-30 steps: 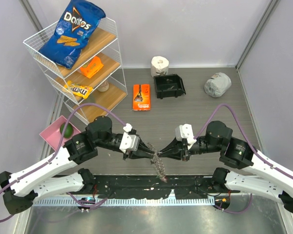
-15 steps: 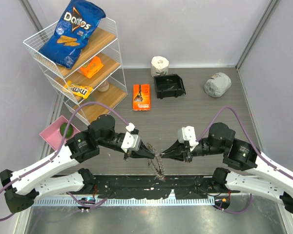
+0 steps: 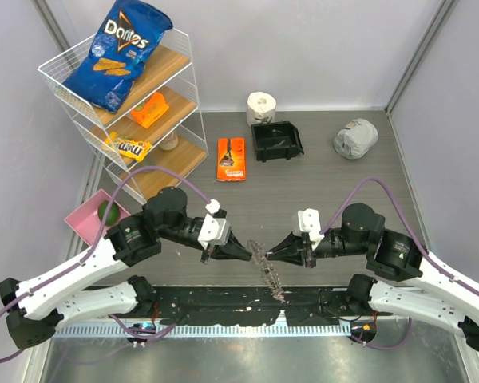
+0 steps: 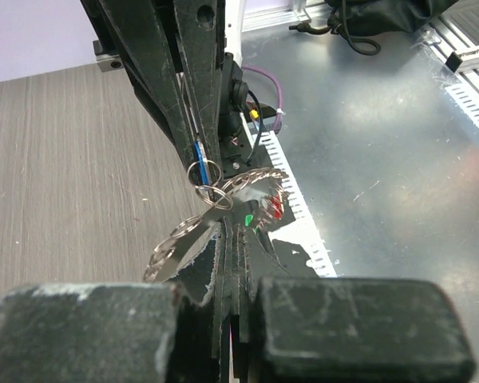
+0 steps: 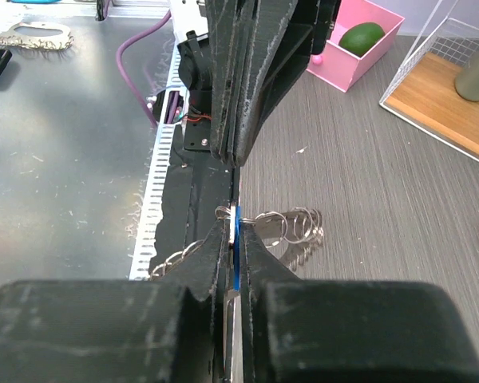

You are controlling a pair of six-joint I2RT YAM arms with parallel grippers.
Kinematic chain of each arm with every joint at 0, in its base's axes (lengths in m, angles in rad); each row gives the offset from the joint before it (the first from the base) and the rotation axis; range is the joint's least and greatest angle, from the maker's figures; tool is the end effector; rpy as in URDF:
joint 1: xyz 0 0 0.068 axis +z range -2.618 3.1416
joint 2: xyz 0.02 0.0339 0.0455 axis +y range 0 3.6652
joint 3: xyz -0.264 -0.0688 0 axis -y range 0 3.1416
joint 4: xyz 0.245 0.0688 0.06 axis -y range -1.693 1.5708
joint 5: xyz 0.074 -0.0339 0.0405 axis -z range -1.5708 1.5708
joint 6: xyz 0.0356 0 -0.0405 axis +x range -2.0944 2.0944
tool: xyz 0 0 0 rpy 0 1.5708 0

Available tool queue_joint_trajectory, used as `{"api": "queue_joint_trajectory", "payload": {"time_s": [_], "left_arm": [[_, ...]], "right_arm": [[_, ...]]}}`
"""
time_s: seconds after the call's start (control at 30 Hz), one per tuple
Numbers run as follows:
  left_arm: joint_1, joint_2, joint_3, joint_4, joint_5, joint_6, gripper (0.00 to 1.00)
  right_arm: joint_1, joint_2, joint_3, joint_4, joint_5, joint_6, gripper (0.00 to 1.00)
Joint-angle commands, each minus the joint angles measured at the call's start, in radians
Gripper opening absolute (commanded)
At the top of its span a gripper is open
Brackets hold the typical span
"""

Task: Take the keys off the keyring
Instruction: Remove the key from the keyring.

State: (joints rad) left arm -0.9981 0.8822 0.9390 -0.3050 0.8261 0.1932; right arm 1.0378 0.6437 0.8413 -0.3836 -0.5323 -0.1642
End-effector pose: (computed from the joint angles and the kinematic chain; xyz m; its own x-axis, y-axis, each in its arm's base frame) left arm 0.0802 -0.1727 0.3671 0.0529 0.1581 -0.9860 0.9636 -0.2671 0.0088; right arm 0.0557 0.1299 0.3595 0.0700 -0.1585 -0.9849 -0.9975 -0.0179 -0.0681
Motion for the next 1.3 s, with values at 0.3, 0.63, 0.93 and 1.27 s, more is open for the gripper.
{"api": "queue_joint_trajectory", "payload": {"time_s": [0.3,0.63,0.93,1.27], "left_arm": [[-0.004,-0.04,-0.123,0.296,-0.084,-0.13,0.41],[-0.005,-0.02,-0.131,0.326,-0.084,-0.135,0.55],[-0.019,0.02,-0.111,0.334,-0.062,-0.136,0.64],[-0.028,0.077,-0.066,0.319,0.047,-0.115,0.62]], "right_arm": [[0.004,0.02,0.081,0.045,-0.011,-0.031,0.05],[0.004,0.033,0.102,0.045,-0.029,-0.034,0.05],[0.004,0.04,0.113,0.045,-0.046,-0.035,0.05],[0.004,0.051,0.124,0.048,-0.078,-0.044,0.05]]}}
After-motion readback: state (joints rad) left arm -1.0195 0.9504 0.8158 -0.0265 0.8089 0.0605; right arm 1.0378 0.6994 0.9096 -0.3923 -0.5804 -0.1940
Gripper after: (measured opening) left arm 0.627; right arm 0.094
